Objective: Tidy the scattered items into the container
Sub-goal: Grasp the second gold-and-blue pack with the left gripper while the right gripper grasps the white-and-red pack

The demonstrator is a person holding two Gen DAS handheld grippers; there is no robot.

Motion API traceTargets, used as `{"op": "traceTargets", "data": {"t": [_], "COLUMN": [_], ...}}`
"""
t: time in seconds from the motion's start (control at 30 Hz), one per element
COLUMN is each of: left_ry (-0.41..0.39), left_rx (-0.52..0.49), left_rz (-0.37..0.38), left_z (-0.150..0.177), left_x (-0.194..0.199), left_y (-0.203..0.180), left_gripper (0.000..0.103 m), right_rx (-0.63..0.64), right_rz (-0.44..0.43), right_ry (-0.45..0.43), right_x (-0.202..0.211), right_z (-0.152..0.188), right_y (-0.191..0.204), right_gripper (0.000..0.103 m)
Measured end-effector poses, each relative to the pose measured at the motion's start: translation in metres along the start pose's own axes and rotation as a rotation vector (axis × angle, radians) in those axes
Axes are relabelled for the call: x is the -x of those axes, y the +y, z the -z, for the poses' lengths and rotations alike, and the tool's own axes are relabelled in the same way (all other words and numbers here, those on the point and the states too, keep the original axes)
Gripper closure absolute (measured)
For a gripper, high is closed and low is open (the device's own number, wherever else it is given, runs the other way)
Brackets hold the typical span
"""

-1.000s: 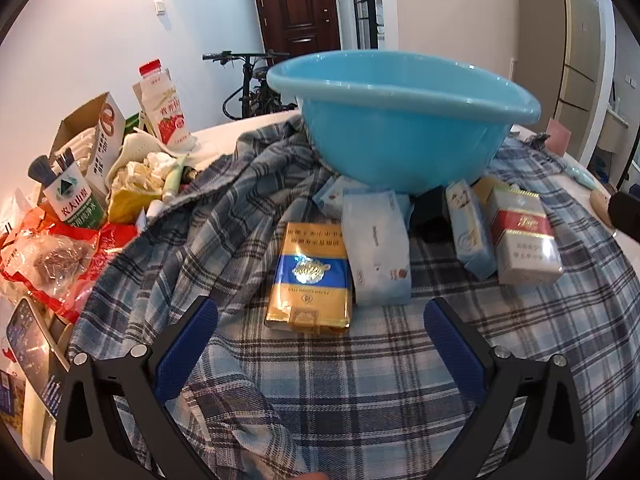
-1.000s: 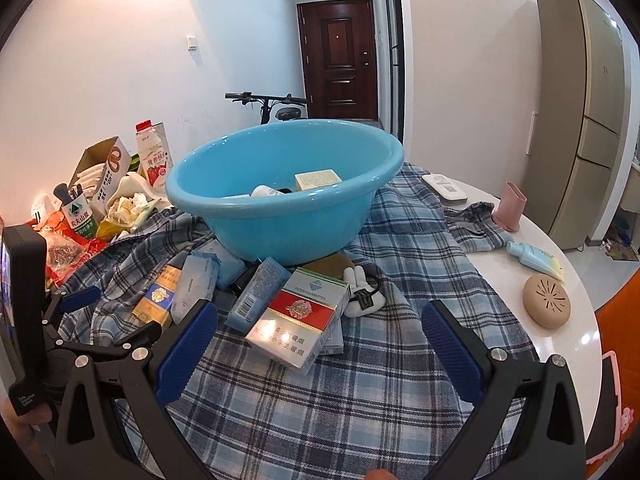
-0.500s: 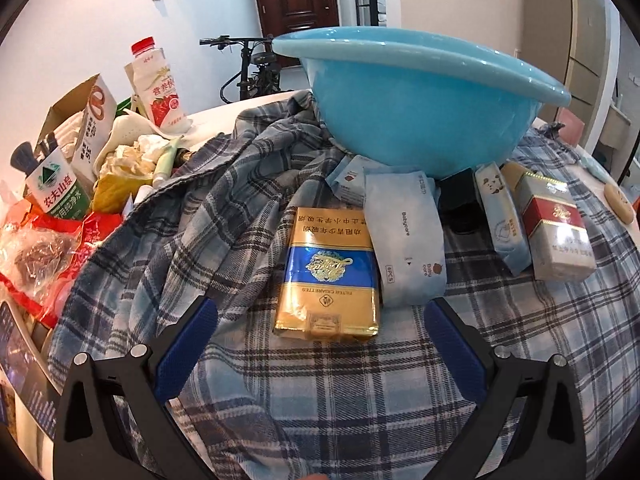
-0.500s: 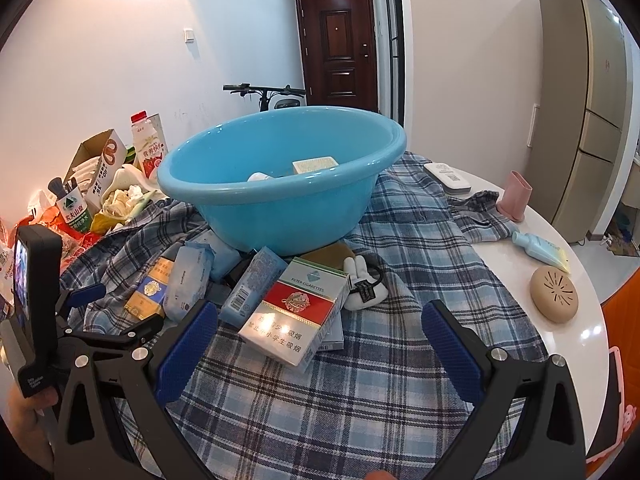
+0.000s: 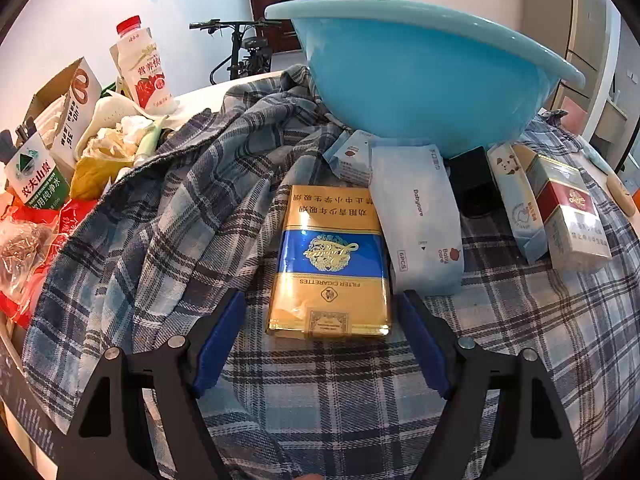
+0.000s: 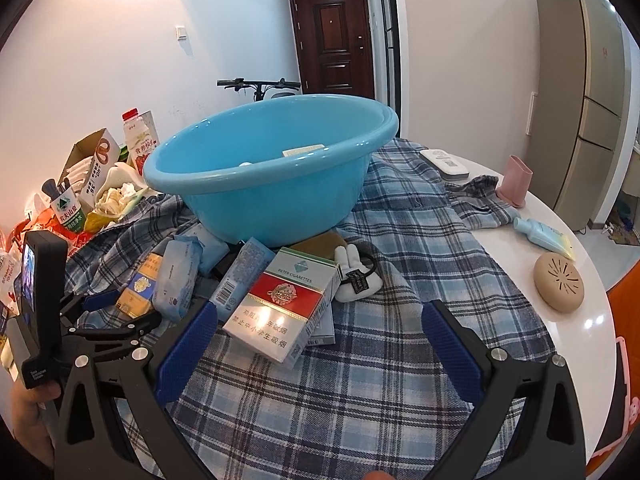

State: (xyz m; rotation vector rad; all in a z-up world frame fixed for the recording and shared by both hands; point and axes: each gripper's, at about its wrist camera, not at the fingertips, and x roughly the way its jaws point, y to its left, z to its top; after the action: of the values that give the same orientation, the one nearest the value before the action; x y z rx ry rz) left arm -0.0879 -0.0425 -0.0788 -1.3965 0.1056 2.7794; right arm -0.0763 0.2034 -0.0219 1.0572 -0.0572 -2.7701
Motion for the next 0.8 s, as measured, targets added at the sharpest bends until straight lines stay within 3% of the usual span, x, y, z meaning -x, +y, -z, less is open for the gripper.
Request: {"op": "traceTargets", "data": {"t": [0.03, 0.07, 0.33, 0.8], "left_ry": [0.001, 0.002, -0.009, -0.119], "left_rx": [0.007, 0.015, 0.046, 0.055], "left_rz": [0.014, 0.028, 0.037, 0.043], "left_z": [0.000, 0.000, 0.000, -0.005], "left_x": [0.001, 0.001, 0.008, 0.054], "left_y": [0.001, 0.002, 0.006, 0.006], "left_gripper": [0.044, 0.046, 0.047, 0.047], "right_rx": [-0.003, -0.006, -0.020, -0.032], "right_rz": [0.000, -0.001, -0.001, -0.005], "right_ry": [0.001, 0.002, 0.013, 0.026], "right_x": [-0.001, -0.001, -0.005, -0.008], "right_z": [0.000, 0.001, 0.003, 0.007], "right_y": [-0.001, -0.002, -0.006, -0.007], "right_gripper": [0.000, 0.000, 0.000, 0.000]}}
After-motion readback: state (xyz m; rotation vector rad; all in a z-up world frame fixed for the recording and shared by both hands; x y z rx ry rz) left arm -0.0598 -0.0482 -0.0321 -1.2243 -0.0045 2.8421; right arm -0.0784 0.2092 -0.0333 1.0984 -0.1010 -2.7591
